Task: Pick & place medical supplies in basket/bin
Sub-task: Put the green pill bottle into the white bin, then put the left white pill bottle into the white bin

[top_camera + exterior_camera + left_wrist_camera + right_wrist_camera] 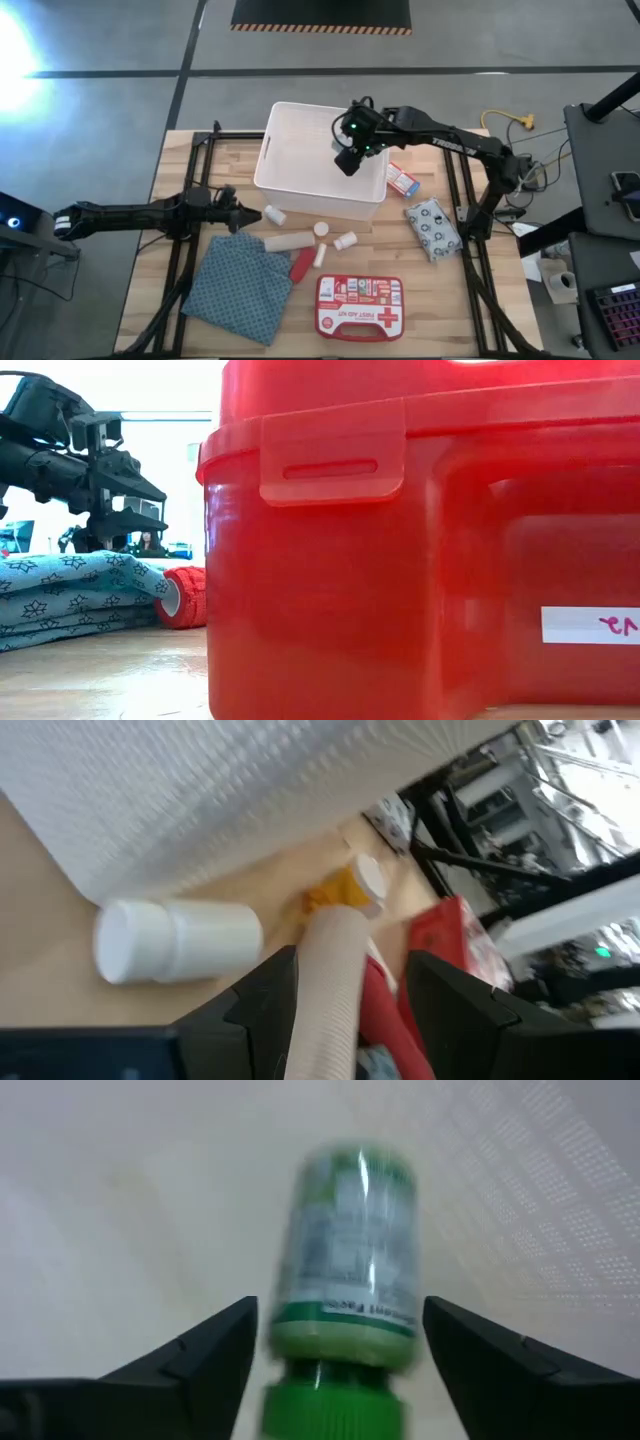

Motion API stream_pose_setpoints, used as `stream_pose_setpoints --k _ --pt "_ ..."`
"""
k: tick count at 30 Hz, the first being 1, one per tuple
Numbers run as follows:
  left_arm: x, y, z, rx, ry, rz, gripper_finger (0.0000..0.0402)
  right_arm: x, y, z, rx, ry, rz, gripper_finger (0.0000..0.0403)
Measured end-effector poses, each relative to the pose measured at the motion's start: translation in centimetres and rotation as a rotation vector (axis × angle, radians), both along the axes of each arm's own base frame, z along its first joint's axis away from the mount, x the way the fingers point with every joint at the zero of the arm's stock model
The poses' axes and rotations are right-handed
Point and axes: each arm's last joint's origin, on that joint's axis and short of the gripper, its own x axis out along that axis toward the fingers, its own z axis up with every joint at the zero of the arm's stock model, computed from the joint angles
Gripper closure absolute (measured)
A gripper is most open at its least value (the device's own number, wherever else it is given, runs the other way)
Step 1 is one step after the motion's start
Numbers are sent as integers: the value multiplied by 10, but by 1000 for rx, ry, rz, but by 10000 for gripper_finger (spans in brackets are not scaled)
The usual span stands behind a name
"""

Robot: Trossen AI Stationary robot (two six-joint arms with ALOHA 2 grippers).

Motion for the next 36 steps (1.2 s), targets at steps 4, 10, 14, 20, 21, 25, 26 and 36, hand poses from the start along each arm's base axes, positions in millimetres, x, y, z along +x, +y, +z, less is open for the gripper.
stream_pose_setpoints --k 4,10,14,20,21,25,26,36 --pt "1 -1 3 -52 -31 -28 234 3 1 6 -65 46 17 75" --pt "4 -2 14 -42 -128 -57 234 -2 13 36 -260 58 46 39" --pt "6 -2 30 -6 -131 -68 234 -15 27 62 -328 43 31 38" --pt "0 -3 69 195 50 -143 234 -37 43 74 -347 119 43 38" --pt "-3 -3 75 240 105 -159 234 -42 45 76 -349 131 47 38" --pt "-11 -1 92 377 319 -181 234 -55 50 79 -340 134 41 38" --pt "-10 -1 94 388 342 -182 234 -57 50 79 -337 137 37 38" --pt "23 0 66 425 538 -334 234 -74 79 64 -273 233 48 38"
